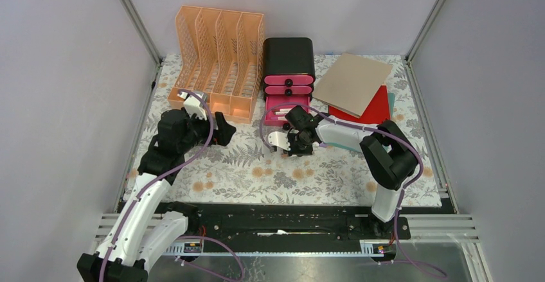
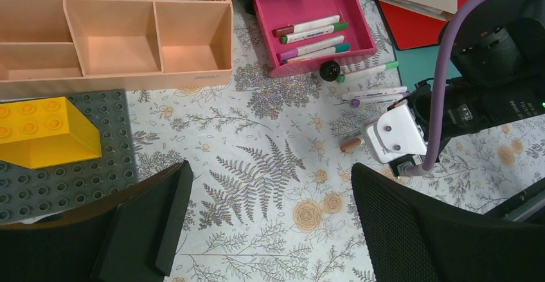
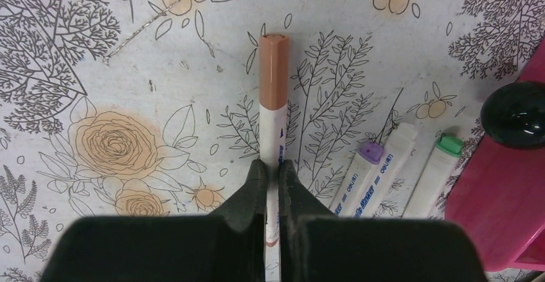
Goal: Organize the desk
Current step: Pick up the stationery from the center of the board, then place the stationery in the drawer.
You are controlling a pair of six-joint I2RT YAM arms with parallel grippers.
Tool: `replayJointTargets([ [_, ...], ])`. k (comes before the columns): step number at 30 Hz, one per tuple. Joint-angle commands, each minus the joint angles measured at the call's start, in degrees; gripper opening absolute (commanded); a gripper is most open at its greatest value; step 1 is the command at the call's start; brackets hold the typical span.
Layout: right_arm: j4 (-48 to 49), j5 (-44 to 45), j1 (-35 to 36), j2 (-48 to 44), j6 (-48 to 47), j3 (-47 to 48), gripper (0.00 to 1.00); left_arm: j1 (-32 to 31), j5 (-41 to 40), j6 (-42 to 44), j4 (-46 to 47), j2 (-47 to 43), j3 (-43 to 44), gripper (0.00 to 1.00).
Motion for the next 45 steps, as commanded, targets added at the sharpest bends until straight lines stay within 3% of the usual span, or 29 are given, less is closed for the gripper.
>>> replayJointTargets([
  [1, -2.1, -2.1, 0.4, -2.8, 1.2, 0.8, 0.00, 0.4, -1.2, 0.8, 1.9, -1.1, 0.2, 0.99],
  [17, -3.9, -1.4, 0.4, -6.3, 1.5, 6.3, 0.00, 0.4, -1.7, 0.8, 1.9, -1.4, 0.2, 0.99],
  [25, -6.2, 7.6, 0.2, 1.7, -1.7, 21.0, 0.00, 0.5, -2.1, 0.8, 1.9, -2.1, 0.0, 0.99],
  [31, -0.9, 17.5, 0.0, 8.4, -3.2, 27.1, 0.00, 0.5, -2.0, 0.9, 1.9, -2.5, -0.2, 0.99],
  [33, 1.4, 19.6, -0.2, 9.6, -3.0, 27.2, 0.08, 0.5, -1.2, 0.8, 2.3, -2.4, -0.3, 0.99],
  [38, 3.9, 19.4, -1.0, 10.0, -0.1, 26.9, 0.49, 0.5, 0.8, -1.1, 3.8, -2.2, -0.9, 0.99],
  [45, 3.0, 10.7, -1.2, 2.6, 5.9, 21.1, 0.71, 0.5, 5.0, -3.9, 5.4, -0.5, -1.5, 0.99],
])
